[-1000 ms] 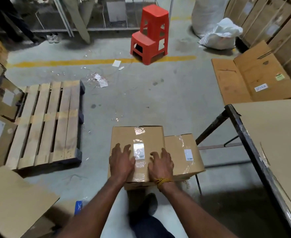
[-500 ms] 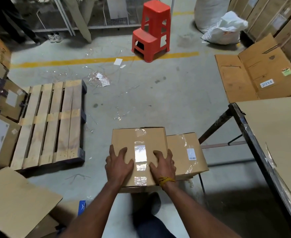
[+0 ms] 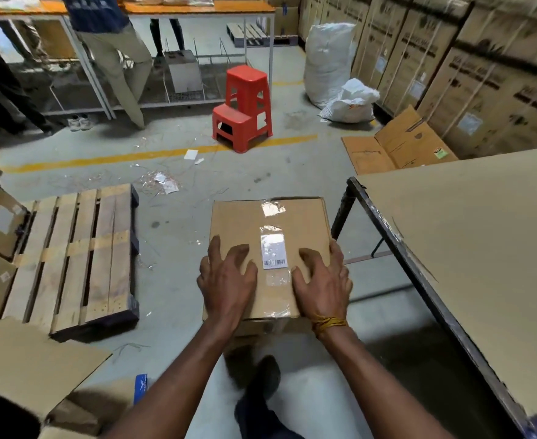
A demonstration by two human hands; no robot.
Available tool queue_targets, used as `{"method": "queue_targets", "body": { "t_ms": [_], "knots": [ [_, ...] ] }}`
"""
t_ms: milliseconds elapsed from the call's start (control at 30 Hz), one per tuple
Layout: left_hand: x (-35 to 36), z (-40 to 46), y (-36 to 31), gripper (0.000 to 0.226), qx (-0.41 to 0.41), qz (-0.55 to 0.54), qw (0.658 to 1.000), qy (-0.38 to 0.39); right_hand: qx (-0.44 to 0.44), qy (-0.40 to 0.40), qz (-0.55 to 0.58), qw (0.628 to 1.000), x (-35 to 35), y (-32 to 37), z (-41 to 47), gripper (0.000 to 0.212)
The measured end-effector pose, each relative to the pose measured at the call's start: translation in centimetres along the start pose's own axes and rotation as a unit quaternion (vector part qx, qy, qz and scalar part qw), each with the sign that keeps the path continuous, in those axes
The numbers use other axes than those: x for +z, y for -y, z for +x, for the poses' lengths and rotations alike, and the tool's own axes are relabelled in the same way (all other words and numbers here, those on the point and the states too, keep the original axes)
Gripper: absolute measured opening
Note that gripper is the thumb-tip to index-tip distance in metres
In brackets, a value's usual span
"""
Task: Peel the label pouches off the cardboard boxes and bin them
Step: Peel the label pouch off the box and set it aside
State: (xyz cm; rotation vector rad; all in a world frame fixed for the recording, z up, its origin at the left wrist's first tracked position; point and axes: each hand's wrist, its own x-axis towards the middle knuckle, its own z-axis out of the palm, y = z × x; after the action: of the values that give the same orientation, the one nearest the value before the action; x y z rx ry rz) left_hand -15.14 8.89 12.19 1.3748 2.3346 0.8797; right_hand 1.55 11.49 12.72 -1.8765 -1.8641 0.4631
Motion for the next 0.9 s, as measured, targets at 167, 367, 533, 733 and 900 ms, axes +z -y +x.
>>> {"method": "queue_targets", "body": {
  "t_ms": [167,367,533,733,900],
  "knots": [
    [-1.3,-5.8,-6.7,0.035,0.076,-0.051,0.996,0.018,0.036,-0.083,-0.016,0.996,-8.8,-2.8,-4.9,0.038],
    [-1.4,-12.7,-16.0,0.033,0.175,-0.099,0.975,0.091,0.115,-0.179,-0.047,0.976,-19.8,-7.9,-10.2,0.037],
    [-0.5,-17.3,-24.3,0.037,0.275,-0.106,0.944,0.145,0.194,-0.252,-0.054,0.947,-27.6,-12.6,-13.6,0.036],
    [4.3,-23.6,-33.7,0.046,0.365,-0.067,0.9,0.227,0.294,-0.295,-0.061,0.907,-34.5,-20.5,-17.4,0.037],
    [9.7,-29.6,-40.3,0.049,0.416,-0.022,0.858,0.3,0.37,-0.285,-0.069,0.882,-39.7,-28.8,-19.6,0.038]
  ]
}}
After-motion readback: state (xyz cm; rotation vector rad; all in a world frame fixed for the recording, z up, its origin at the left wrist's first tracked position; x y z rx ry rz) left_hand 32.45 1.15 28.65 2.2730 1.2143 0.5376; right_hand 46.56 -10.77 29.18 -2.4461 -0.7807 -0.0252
